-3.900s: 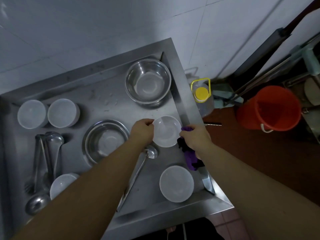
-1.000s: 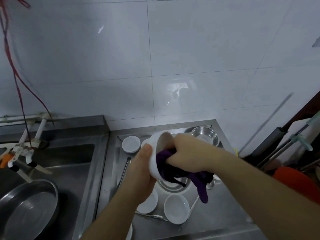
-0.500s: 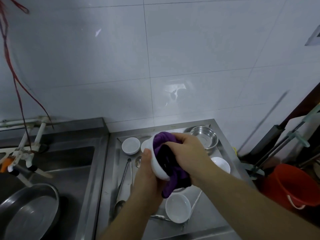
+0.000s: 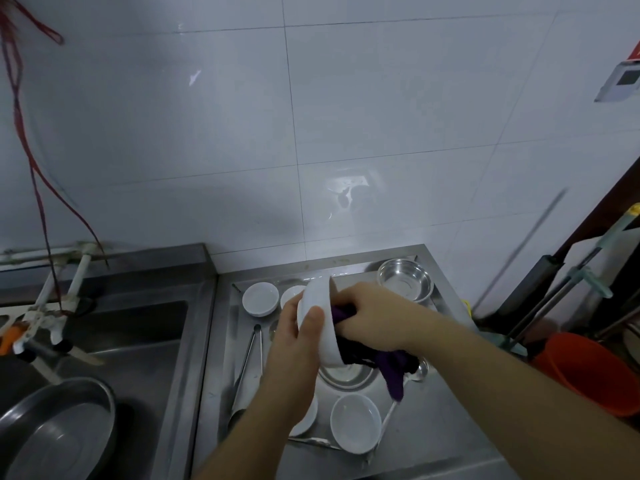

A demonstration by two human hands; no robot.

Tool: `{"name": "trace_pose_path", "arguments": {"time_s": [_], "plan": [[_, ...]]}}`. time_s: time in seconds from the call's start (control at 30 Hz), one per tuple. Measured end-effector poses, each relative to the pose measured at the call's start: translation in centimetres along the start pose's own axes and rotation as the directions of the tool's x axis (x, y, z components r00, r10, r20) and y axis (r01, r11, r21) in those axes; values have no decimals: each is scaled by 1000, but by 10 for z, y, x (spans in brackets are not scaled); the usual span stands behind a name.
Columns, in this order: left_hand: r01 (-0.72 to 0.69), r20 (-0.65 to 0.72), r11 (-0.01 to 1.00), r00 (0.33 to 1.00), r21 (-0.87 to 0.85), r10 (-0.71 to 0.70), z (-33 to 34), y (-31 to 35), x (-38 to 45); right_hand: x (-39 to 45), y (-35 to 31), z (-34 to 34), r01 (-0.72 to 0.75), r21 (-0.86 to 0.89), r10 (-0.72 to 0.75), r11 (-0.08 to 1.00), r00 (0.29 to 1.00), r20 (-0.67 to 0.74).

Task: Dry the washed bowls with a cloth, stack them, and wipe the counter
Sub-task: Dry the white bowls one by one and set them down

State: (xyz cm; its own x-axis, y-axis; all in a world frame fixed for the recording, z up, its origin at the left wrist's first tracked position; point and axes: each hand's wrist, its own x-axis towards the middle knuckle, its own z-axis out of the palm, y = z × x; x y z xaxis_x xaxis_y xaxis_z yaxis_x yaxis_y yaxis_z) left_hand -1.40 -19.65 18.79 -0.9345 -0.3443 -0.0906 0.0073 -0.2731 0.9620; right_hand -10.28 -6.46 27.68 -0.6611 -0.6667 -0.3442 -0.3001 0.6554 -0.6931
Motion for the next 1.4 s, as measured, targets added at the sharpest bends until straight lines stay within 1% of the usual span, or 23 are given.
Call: {"name": "trace_pose_path", "arguments": {"time_s": [0.03, 0.07, 0.1, 0.13, 0.2, 0.3, 0.33, 0.5, 0.57, 0.6, 0.63, 0.67, 0.7, 0.73, 0.77, 0.8, 0.83, 0.87, 0.93, 1.17, 1.27, 1.33, 1.4], "plan": [[-25, 12, 998, 1000, 49, 24, -3, 0, -1, -2, 3, 1, -34, 174, 31, 984, 999, 17], [-46, 26, 995, 999, 94, 44, -5, 1, -1, -4, 5, 3, -70, 372, 65, 926, 998, 26], [-62, 42, 990, 997, 126, 57, -6, 3, -2, -5, 6, 5, -95, 555, 97, 826, 995, 27], [-75, 55, 986, 996, 151, 67, -6, 6, -3, -6, 8, 8, -101, 693, 123, 714, 992, 18], [-111, 83, 974, 992, 197, 96, -7, 8, -6, -6, 10, 13, -101, 842, 166, 530, 986, 14], [-155, 122, 949, 985, 273, 126, -10, 7, -8, -8, 12, 16, -156, 929, 175, 335, 979, 101], [-167, 144, 938, 981, 303, 128, -12, 7, -7, -9, 13, 16, -183, 939, 176, 290, 975, 135], [-165, 256, 887, 965, 432, 55, -21, 8, 0, -10, 25, 19, -233, 937, 148, 261, 969, 200], [-185, 254, 864, 965, 468, 69, -20, 13, 2, -10, 29, 23, -210, 951, 128, 226, 974, 184], [-160, 203, 875, 977, 457, 73, -19, 13, 4, -9, 31, 25, -186, 961, 122, 206, 979, 164], [-76, 101, 916, 994, 394, 39, -18, 11, 7, -8, 33, 27, -154, 972, 115, 178, 984, 135], [68, -18, 969, 998, 236, -66, -19, 8, 10, -8, 33, 28, -125, 982, 104, 144, 988, 110], [226, -66, 972, 973, 56, -223, -25, 3, 12, -7, 34, 29, -97, 989, 94, 113, 992, 87], [362, -47, 927, 929, -94, -367, -28, 0, 12, -7, 35, 29, -73, 993, 84, 87, 994, 66], [472, 37, 866, 881, -166, -473, -30, -1, 9, -6, 37, 29, -50, 996, 80, 70, 996, 45], [541, 126, 814, 841, -210, -527, -32, -1, 5, -5, 38, 29, -34, 998, 78, 58, 997, 29], [570, 195, 782, 821, -253, -536, -35, -2, 1, -5, 39, 30, -21, 999, 73, 48, 997, 17], [575, 235, 758, 818, -308, -525, -37, -2, 0, -5, 40, 31, -11, 999, 69, 39, 998, 8], [540, 269, 718, 842, -440, -468, -34, 2, -1, -5, 44, 33, 3, 1000, 63, 29, 998, -4], [348, 207, 671, 936, -655, -284, -19, 17, -2, -8, 59, 45, -37, 998, 86, 45, 996, 33], [286, 164, 680, 957, -675, -240, -17, 28, -2, -10, 58, 50, -91, 991, 169, 94, 983, 74], [261, 137, 723, 964, -639, -227, -17, 34, 0, -10, 56, 52, -121, 982, 274, 145, 959, 78], [229, 89, 771, 971, -595, -220, -18, 38, 3, -10, 53, 50, -122, 973, 354, 195, 934, 46]]}}
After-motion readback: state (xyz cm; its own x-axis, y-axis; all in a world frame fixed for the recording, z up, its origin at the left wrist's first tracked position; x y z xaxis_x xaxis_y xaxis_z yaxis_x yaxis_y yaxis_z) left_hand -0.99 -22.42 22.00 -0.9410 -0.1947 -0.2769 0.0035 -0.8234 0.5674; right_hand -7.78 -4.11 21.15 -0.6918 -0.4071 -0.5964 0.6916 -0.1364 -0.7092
